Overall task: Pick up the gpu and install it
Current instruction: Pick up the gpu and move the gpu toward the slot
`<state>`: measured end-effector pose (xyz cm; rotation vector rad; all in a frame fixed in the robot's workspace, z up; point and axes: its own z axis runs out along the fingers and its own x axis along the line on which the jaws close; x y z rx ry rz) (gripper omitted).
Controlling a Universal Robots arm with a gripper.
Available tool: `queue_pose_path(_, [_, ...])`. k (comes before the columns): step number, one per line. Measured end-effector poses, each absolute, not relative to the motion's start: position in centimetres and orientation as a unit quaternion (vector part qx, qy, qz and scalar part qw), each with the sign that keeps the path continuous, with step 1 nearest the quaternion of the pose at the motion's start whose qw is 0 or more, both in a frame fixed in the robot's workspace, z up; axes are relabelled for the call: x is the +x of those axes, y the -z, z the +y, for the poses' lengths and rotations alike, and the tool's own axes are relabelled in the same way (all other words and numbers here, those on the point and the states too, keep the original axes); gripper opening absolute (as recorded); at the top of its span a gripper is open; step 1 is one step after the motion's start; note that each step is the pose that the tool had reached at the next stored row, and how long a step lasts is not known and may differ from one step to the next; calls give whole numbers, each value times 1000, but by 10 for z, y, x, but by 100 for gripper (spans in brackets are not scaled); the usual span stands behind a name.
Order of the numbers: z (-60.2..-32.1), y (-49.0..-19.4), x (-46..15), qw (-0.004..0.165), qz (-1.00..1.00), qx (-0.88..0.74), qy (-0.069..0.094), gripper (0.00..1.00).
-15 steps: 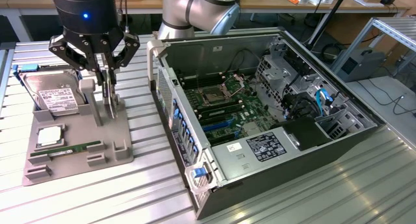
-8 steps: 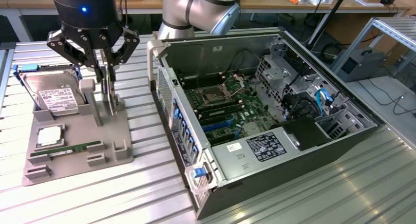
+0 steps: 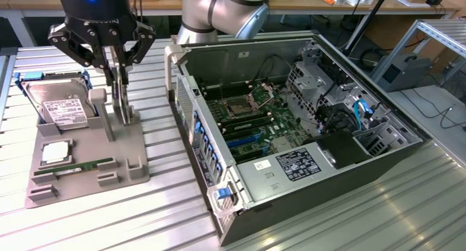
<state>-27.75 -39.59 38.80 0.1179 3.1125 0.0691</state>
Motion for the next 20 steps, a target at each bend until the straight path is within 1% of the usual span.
queue_pose_path(12, [-396,-419,-278,13,999,38,-22,27])
queue_pose_path(20, [-396,-428,-278,13,999,38,-22,27])
